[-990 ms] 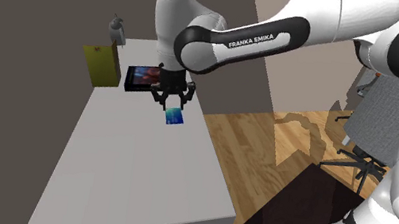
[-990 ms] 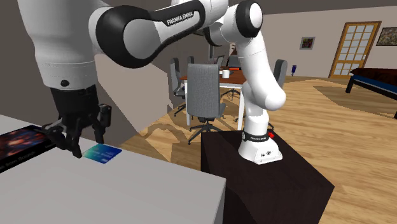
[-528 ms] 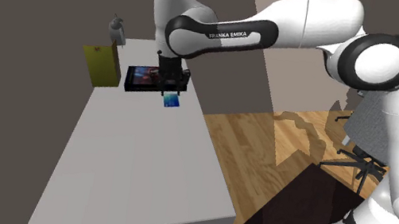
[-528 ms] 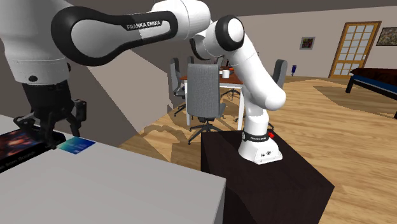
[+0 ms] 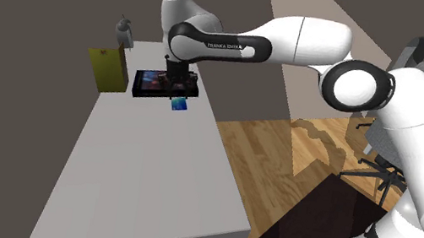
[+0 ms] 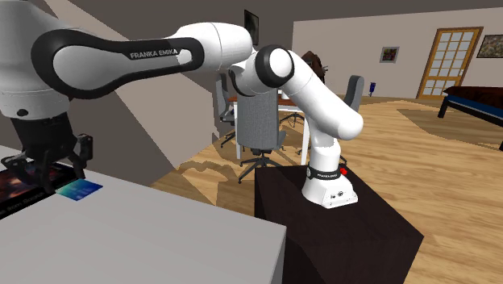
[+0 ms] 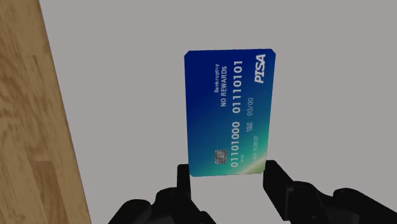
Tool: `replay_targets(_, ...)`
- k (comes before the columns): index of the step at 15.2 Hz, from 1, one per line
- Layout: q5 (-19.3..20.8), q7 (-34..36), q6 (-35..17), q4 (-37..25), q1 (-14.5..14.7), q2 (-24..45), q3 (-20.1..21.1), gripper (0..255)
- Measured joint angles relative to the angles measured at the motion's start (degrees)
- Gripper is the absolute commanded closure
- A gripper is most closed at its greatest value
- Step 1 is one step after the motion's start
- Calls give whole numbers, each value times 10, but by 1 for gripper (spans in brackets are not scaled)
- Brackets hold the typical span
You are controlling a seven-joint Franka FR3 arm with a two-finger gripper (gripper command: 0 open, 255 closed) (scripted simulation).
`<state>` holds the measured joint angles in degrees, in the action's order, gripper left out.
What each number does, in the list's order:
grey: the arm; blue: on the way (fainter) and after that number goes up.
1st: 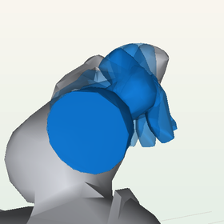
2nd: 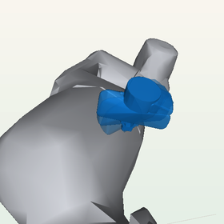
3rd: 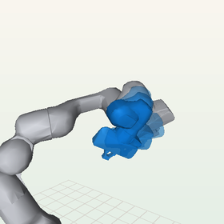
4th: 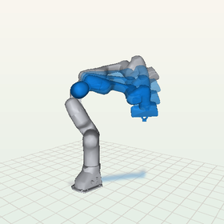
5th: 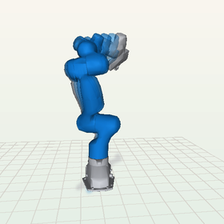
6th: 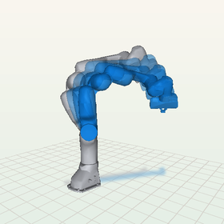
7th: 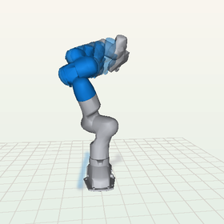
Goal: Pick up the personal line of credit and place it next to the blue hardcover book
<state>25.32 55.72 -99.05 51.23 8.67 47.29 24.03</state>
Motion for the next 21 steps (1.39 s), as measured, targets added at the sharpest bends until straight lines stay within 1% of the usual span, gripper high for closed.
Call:
replay_targets(3, 1, 4, -19, 19, -5, 1, 0, 255)
replay_targets(9, 5, 16, -68, 77, -17, -4, -1, 255)
replay_targets(13, 9, 23, -92, 92, -17, 6, -3, 255)
replay_targets(20, 10, 25, -103, 105, -20, 5, -3, 255)
replay_targets(21, 10, 25, -103, 105, -20, 5, -3, 0)
